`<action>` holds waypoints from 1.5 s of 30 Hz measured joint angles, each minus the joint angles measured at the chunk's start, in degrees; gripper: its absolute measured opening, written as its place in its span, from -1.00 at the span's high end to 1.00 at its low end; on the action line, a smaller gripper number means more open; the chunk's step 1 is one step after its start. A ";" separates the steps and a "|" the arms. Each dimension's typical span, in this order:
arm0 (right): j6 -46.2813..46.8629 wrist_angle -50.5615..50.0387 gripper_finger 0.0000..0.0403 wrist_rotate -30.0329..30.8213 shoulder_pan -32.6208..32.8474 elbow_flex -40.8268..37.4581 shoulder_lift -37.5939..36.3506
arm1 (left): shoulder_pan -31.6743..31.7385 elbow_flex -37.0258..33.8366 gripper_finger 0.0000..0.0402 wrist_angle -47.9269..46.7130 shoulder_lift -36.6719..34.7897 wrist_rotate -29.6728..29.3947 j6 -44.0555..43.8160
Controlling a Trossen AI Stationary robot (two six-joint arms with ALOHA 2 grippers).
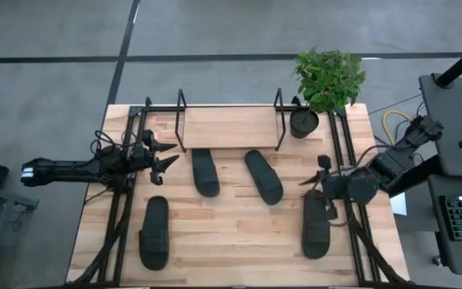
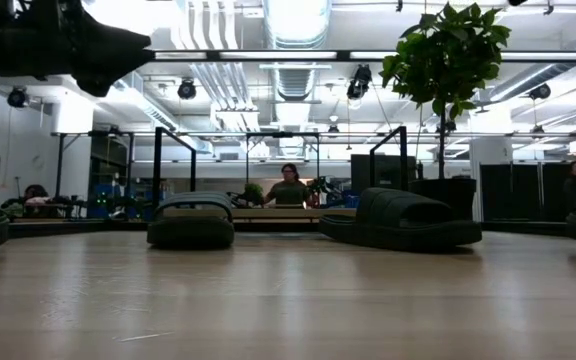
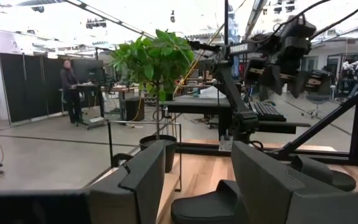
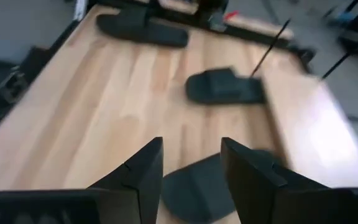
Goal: Pick and place slides into the shelf
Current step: Put the bottom right black slides on the shelf
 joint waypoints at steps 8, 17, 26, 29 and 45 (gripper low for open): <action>19.84 -8.78 0.29 -13.12 4.02 6.88 7.90 | 0.00 -0.07 0.15 0.14 0.70 -0.17 0.00; 36.53 -17.27 0.29 -26.32 4.55 8.37 17.47 | 0.00 -0.09 0.15 0.12 0.92 -0.20 -0.04; 47.08 -13.25 0.36 -29.38 8.54 8.54 26.81 | 0.00 -0.11 0.15 0.02 1.13 -0.33 -0.02; 48.34 -12.79 0.39 -27.66 9.68 10.82 30.08 | 0.00 -0.11 0.15 -0.01 1.41 -0.37 -0.04; 53.19 -34.42 0.52 -19.37 15.75 29.67 50.64 | -0.01 -0.13 0.15 0.17 4.11 -0.42 -0.15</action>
